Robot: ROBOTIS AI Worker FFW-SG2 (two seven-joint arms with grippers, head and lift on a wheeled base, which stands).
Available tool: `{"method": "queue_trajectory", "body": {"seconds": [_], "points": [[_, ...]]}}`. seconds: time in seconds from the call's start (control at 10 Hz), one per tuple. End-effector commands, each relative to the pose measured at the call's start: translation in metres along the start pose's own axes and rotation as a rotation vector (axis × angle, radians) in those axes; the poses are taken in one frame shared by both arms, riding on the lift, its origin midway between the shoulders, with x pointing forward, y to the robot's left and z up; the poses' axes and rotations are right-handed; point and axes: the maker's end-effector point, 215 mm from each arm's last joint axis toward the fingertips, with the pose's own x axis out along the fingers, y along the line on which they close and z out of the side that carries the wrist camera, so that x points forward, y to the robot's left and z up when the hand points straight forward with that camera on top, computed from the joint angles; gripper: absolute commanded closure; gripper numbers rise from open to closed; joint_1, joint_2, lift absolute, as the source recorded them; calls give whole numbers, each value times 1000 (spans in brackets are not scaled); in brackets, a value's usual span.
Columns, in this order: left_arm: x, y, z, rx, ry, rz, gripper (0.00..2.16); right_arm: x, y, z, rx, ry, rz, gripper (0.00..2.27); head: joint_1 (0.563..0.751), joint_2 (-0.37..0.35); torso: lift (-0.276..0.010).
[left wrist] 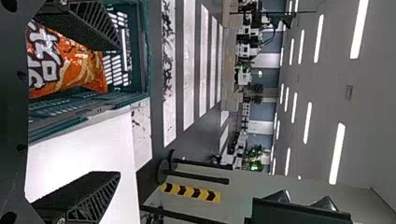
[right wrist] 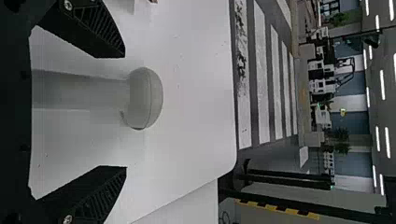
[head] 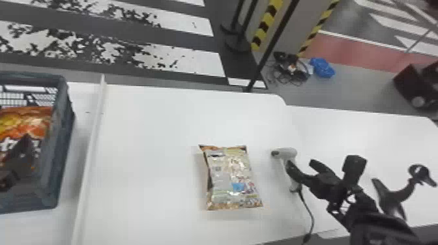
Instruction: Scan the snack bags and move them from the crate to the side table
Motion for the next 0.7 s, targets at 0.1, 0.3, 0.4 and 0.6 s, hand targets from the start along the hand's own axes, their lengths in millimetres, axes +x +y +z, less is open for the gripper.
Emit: {"method": "queue_trajectory", "body": {"seconds": [0.1, 0.3, 0.4, 0.6], "points": [[4, -12, -2, 9, 3, -17, 36, 4, 3, -27, 2, 37, 4, 103, 695, -350, -87], [3, -13, -2, 11, 6, -22, 36, 8, 10, -41, 28, 75, 13, 1153, 695, -350, -87], [3, -13, -3, 13, 6, -24, 36, 9, 12, -46, 54, 94, 13, 2098, 695, -350, -87], [3, -12, -2, 18, 7, -23, 36, -2, 17, -31, 49, 49, -1, 2240, 695, -350, -87]]}}
